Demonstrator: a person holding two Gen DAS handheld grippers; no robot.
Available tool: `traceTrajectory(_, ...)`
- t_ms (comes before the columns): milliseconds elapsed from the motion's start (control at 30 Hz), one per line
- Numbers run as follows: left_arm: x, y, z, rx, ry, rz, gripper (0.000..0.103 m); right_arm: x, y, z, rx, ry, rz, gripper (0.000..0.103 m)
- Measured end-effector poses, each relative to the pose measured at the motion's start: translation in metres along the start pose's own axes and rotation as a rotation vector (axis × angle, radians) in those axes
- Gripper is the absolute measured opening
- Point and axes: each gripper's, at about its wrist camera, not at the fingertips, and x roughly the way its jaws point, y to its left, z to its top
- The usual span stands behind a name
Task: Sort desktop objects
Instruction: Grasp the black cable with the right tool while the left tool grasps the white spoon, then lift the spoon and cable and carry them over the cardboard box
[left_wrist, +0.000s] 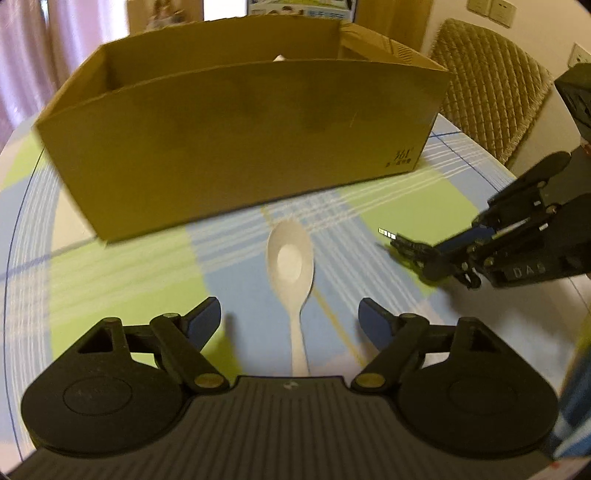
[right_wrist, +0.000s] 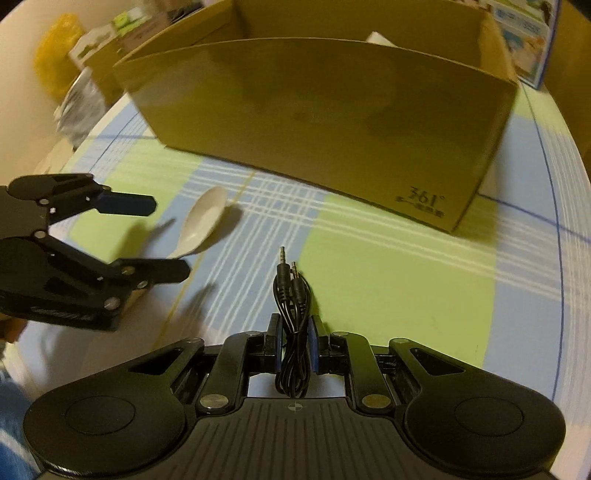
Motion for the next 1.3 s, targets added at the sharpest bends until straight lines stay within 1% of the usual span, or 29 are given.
traceTrajectory(33,0.004,-0.001,0.002,0.007,-0.006,0.001,0.074,0.000,0.001,0.000,0.018,-0.007,0.001,0.011)
traceTrajectory(100,0.011,0.000,0.005,0.020,-0.021,0.000,0.062,-0.001,-0.002,-0.001,0.049,-0.023,-0.003,0.011)
traceTrajectory(133,0.015,0.001,0.006,0.020,-0.025,0.000,0.061,-0.002,-0.005,-0.001,0.069,-0.032,-0.004,0.011)
traceTrajectory(200,0.021,0.002,0.007,0.012,-0.026,0.003,0.049,-0.006,-0.009,0.000,0.124,-0.059,0.005,0.011)
traceTrajectory(267,0.025,0.002,0.006,0.010,-0.028,0.009,0.045,-0.008,-0.010,0.000,0.162,-0.086,0.007,0.011)
traceTrajectory(467,0.031,-0.004,0.001,0.020,-0.038,0.025,0.044,-0.004,-0.001,-0.002,0.228,-0.141,-0.011,0.011)
traceTrajectory(533,0.032,-0.006,0.000,0.020,-0.041,0.029,0.039,-0.003,0.005,-0.002,0.220,-0.150,-0.024,0.011)
traceTrajectory(567,0.032,-0.006,0.000,0.018,-0.041,0.032,0.027,-0.004,0.007,-0.002,0.216,-0.152,-0.030,0.011)
traceTrajectory(700,0.023,-0.010,0.002,0.019,-0.054,0.044,0.027,-0.012,0.008,-0.007,0.244,-0.174,-0.022,0.011)
traceTrajectory(800,0.010,-0.010,0.000,0.010,-0.064,0.056,0.027,-0.019,0.010,-0.011,0.274,-0.211,-0.003,0.011)
traceTrajectory(933,-0.011,-0.006,-0.006,-0.033,-0.082,0.071,0.027,-0.029,0.019,-0.015,0.259,-0.267,-0.004,0.011)
traceTrajectory(1100,-0.040,-0.003,-0.011,-0.093,-0.120,0.093,0.027,-0.040,0.038,-0.020,0.194,-0.328,-0.044,0.011)
traceTrajectory(1200,-0.052,-0.006,-0.011,-0.114,-0.137,0.096,0.027,-0.045,0.046,-0.023,0.162,-0.359,-0.061,0.011)
traceTrajectory(1300,-0.061,-0.010,-0.010,-0.124,-0.148,0.092,0.027,-0.048,0.049,-0.025,0.158,-0.381,-0.066,0.011)
